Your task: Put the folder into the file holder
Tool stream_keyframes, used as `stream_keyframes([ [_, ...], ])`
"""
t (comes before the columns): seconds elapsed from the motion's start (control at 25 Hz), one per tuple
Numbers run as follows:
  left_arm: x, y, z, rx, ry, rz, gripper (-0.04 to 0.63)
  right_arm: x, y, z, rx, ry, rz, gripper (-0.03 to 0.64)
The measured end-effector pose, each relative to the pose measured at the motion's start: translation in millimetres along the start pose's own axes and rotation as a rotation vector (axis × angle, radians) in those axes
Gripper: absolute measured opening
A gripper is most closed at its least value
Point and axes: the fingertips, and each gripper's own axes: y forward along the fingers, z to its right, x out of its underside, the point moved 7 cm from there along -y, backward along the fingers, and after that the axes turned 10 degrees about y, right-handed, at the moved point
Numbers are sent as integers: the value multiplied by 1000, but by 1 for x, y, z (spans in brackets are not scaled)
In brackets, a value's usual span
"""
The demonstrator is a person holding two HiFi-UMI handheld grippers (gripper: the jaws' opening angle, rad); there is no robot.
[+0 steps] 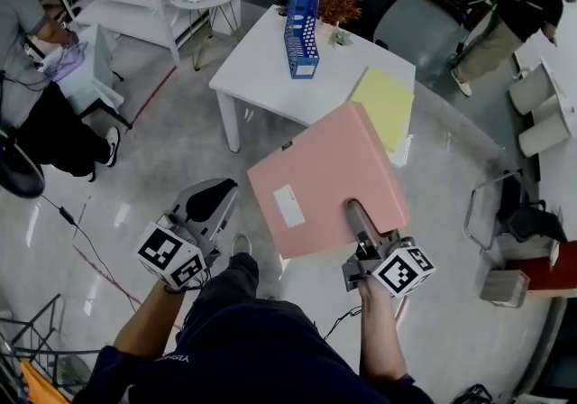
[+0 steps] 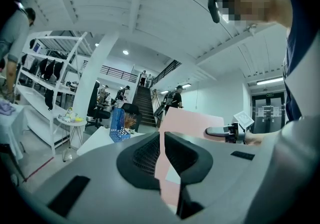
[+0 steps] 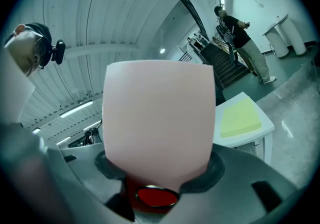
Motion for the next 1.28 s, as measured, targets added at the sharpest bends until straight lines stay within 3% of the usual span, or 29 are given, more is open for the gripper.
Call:
stream_keyframes([
  [0.68, -7, 46, -122, 58, -12, -3, 51, -16, 113, -7, 63, -1, 29, 261],
  [1.28, -7, 68, -159, 49, -12, -10, 49, -32, 152, 6, 71, -2, 43, 261],
])
